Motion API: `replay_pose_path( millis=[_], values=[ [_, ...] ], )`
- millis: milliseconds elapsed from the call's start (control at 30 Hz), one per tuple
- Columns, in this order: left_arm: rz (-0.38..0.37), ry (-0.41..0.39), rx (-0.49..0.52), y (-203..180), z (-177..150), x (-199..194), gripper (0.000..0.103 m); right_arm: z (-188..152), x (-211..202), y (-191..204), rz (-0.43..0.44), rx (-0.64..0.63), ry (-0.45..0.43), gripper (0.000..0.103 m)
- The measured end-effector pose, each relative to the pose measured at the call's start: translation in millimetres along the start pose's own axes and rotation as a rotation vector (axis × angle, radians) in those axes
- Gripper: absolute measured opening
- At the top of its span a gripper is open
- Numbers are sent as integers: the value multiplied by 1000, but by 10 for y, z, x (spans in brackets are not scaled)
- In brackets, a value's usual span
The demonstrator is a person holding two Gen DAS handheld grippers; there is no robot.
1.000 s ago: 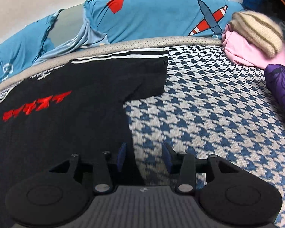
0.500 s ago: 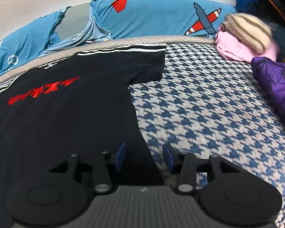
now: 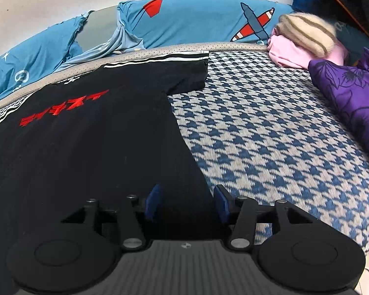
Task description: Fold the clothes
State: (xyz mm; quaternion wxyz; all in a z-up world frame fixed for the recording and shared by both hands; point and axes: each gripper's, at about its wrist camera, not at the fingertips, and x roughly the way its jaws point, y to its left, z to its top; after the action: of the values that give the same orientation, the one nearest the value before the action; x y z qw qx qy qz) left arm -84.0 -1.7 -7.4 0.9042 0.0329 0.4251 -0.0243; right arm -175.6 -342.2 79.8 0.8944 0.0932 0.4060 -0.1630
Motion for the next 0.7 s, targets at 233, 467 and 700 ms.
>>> replay_pose_path(
  millis=[233,467,700],
  values=[
    [0,-5,-3,18,-85,-74,103,-100,-107,6,-1,14,-3,49],
    [3,-12,-3,18,-131,-113,103,-191,-192,18,-11,22,-7,52],
    [5,-15,-4,17,-158,-132,103,-246,-223,40,-20,19,-19,55]
  ],
)
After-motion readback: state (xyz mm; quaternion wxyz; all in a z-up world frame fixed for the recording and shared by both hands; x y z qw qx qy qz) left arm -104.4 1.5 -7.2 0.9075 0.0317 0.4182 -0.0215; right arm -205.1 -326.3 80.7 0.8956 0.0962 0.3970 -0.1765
